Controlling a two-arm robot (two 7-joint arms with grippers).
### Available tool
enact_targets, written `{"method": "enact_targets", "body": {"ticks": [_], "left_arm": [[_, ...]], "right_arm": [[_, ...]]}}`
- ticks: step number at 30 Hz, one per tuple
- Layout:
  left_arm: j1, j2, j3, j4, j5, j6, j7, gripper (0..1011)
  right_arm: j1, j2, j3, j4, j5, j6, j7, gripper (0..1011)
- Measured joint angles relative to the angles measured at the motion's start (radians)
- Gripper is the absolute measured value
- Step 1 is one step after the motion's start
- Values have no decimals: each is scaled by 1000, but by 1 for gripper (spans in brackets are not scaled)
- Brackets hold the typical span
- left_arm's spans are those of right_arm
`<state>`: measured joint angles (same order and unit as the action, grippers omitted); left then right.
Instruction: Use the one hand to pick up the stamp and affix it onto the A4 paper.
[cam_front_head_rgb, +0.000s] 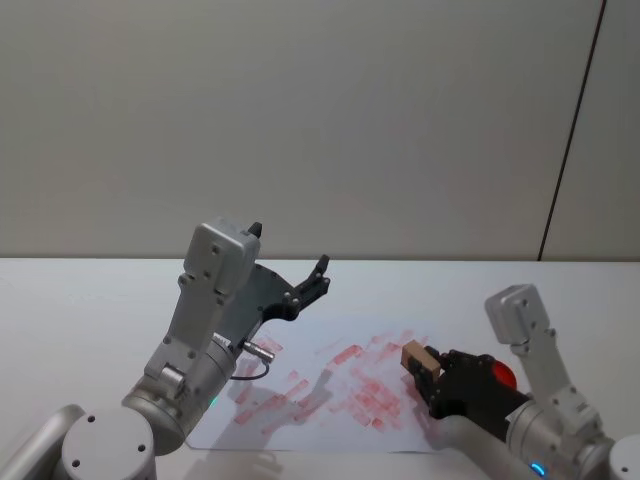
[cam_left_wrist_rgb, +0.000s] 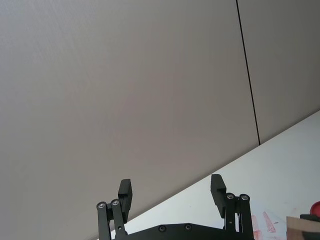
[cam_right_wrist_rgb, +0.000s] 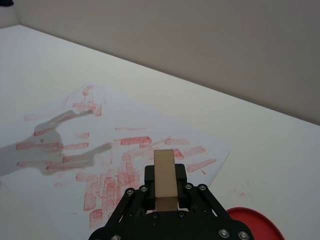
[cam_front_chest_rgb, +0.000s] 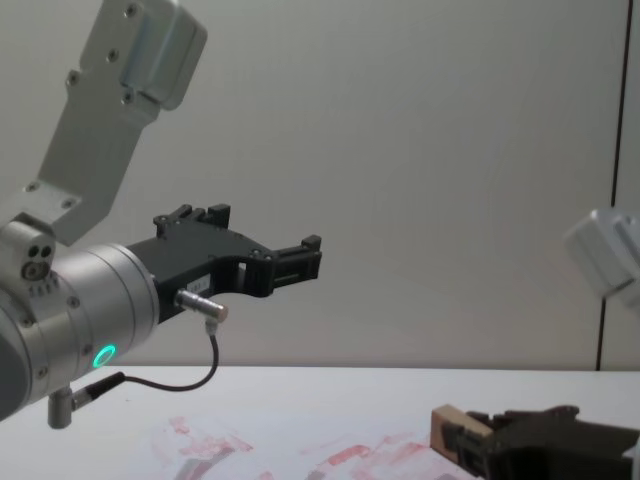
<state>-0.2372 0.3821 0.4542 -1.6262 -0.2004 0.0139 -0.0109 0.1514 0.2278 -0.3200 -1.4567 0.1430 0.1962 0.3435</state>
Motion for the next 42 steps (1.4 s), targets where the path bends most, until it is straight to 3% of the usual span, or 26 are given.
{"method": "enact_targets", "body": {"ticks": [25,42], "left_arm": [[0,0,0,0,0,0,0,1002],[0,0,0,0,0,0,0,1002]], "right_arm": [[3,-8,-20,44,-57,24,6,217],[-3,-2,-15,25,-29,18,-2,217]]}}
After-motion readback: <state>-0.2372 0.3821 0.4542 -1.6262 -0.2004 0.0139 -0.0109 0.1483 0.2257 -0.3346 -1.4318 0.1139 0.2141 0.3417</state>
